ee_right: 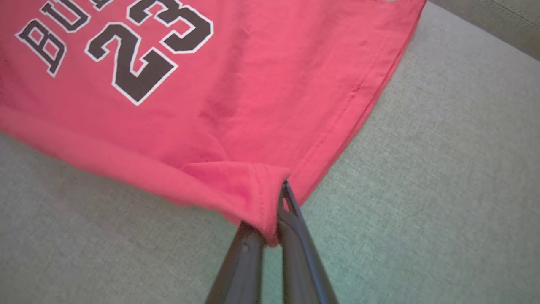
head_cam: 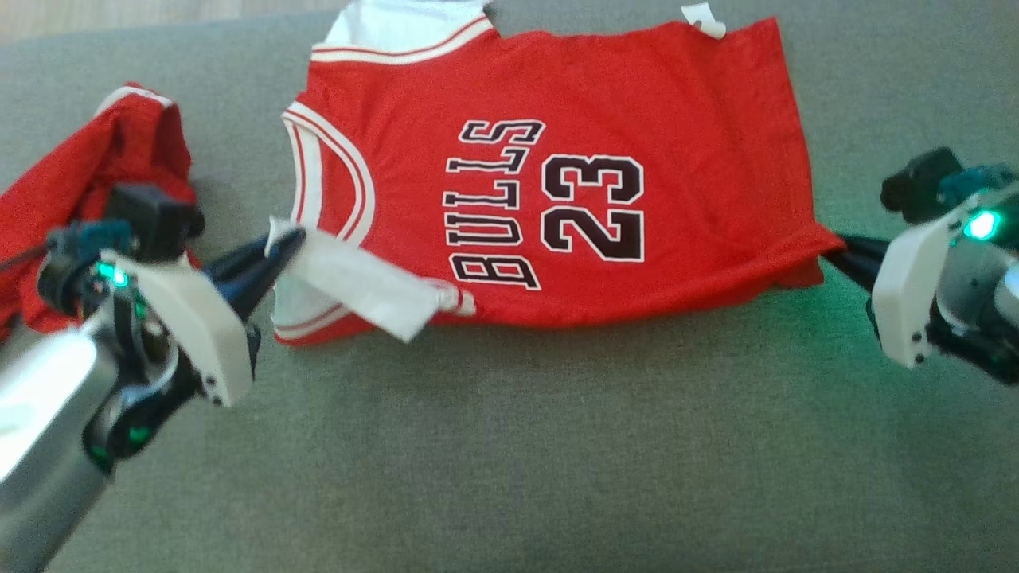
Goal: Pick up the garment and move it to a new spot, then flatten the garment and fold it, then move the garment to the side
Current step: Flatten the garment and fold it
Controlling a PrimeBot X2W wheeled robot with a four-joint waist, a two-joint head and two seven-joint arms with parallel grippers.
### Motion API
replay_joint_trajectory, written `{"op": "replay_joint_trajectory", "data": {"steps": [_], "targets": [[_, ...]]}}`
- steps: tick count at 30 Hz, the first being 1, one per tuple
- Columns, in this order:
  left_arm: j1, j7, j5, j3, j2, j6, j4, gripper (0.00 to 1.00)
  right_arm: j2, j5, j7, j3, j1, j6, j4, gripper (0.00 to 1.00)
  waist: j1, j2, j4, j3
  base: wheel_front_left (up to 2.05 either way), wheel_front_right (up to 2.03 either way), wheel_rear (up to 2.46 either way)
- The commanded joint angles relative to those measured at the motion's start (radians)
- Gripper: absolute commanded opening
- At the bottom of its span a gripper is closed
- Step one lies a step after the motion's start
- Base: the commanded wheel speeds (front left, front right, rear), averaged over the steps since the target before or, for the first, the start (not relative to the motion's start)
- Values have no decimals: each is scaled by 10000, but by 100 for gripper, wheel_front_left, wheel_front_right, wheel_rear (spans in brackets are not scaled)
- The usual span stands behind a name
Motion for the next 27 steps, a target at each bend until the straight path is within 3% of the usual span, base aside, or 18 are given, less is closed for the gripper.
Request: {"op": "replay_joint_trajectory", "data": {"steps": [1, 19, 20, 21, 27], "targets": [[-890, 87, 168, 571, 254, -77, 27, 0, -99, -48, -53, -126, -211, -7, 102, 0, -1, 0, -65, 239, 0, 0, 0], [-4172, 115, 1533, -419, -735, -468, 2768, 0, 710, -71, -361, 22, -1636, -7, 1160, 0, -1, 0, -310, 1417, 0, 0, 0], [-4377, -77, 1772, -457, -808, -469, 2994, 0, 752, -102, -572, -42, -1741, -7, 1254, 74, -1, 0, -315, 1465, 0, 0, 0], [-4538, -258, 1974, -500, -908, -467, 3241, 99, 819, -46, -684, -114, -1792, -7, 1410, 100, -1, 0, -317, 1491, 0, 0, 0], [-4999, -1864, 2356, -174, -1681, -26, 4384, 100, 1215, -52, -1881, -675, -2148, -7, 2264, 100, -1, 0, -310, 1390, 0, 0, 0]]}}
